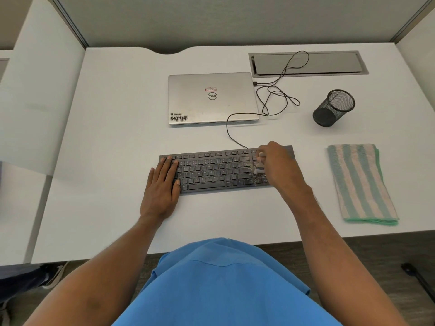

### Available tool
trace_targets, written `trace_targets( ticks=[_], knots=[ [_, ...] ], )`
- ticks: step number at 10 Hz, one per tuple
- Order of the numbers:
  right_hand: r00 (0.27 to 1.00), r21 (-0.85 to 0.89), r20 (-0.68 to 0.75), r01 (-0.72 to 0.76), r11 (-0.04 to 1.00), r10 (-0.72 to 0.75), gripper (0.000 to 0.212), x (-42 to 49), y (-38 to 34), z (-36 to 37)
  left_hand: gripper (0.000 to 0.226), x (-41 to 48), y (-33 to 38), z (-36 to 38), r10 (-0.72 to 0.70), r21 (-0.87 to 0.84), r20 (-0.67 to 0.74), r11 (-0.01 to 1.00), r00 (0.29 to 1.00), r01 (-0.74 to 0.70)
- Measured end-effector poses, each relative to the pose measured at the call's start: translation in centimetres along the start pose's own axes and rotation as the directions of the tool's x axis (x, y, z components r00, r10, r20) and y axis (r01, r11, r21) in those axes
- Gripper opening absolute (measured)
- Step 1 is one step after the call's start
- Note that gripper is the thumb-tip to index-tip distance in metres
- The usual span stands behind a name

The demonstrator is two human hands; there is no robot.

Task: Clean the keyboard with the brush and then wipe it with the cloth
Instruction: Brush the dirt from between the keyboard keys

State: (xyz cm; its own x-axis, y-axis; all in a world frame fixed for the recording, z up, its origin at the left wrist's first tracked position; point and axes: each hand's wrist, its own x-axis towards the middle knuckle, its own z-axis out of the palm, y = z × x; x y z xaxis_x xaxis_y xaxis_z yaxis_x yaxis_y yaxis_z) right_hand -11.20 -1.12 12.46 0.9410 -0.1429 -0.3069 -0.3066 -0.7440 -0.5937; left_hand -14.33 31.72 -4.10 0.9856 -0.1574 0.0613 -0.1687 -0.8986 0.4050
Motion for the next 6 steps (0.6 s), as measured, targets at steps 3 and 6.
trace_targets(
  ticks=[3, 6],
  knots=[
    [0.985, 0.022, 0.160, 0.056, 0.998, -0.059, 0.018, -0.6, -2.2, 1.9, 0.062, 0.1, 0.1, -0.1, -0.001, -0.002, 0.006, 1.000, 1.000, 0.001],
    [0.997, 0.107, 0.045, -0.069, 0.992, 0.064, 0.027, -0.4, -0.1, 1.6, 0.062, 0.0, 0.0, -0.1, -0.002, 0.000, 0.011, 1.000, 1.000, 0.002]
  ],
)
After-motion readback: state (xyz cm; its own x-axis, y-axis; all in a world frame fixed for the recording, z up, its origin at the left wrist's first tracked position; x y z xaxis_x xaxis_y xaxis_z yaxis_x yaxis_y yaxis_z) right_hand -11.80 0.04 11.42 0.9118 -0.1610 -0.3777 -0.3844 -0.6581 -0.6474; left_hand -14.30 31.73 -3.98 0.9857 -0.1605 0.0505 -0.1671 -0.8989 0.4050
